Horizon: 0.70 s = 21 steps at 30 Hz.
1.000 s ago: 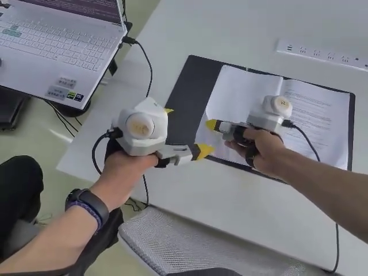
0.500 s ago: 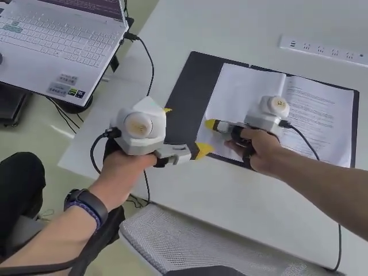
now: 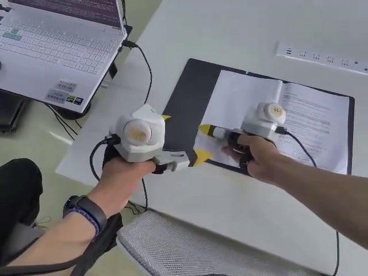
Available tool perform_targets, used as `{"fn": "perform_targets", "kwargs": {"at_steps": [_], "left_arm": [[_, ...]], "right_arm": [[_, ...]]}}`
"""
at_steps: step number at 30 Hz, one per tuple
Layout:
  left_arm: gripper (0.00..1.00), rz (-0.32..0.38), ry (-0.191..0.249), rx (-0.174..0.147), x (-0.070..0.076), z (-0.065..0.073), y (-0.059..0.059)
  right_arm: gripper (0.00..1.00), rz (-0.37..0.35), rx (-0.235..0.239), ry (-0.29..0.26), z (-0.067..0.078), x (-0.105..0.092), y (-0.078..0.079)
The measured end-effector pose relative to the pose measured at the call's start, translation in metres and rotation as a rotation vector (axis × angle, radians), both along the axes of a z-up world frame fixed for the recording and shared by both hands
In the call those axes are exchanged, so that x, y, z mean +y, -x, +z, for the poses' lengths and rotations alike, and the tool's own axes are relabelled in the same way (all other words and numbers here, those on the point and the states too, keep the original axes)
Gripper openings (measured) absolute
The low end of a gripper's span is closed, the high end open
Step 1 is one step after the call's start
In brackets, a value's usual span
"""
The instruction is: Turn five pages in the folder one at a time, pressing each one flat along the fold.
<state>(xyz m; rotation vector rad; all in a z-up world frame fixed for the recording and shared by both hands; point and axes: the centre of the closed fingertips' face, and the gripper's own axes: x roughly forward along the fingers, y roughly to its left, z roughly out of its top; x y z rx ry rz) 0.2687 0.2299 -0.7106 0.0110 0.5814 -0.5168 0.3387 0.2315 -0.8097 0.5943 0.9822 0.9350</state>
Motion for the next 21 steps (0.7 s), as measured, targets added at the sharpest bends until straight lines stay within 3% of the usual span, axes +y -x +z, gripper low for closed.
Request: {"fn": "perform_targets", "kwargs": {"at_steps": [9,14,21], "left_arm": [[0.70,-0.008,-0.013,0.001,-0.003,-0.001,-0.005],[0.64,-0.022,-0.023,-0.006,-0.008,-0.001,-0.009],[0.46,-0.050,-0.037,-0.010,-0.018,-0.006,-0.020]], "right_arm": [[0.25,0.027,-0.025,-0.029,0.016,-0.002,0.003],[0.22,-0.010,-0.073,-0.079,0.041,-0.013,-0.017],[0.19,-0.088,-0.122,-0.113,0.066,-0.042,-0.048]]}}
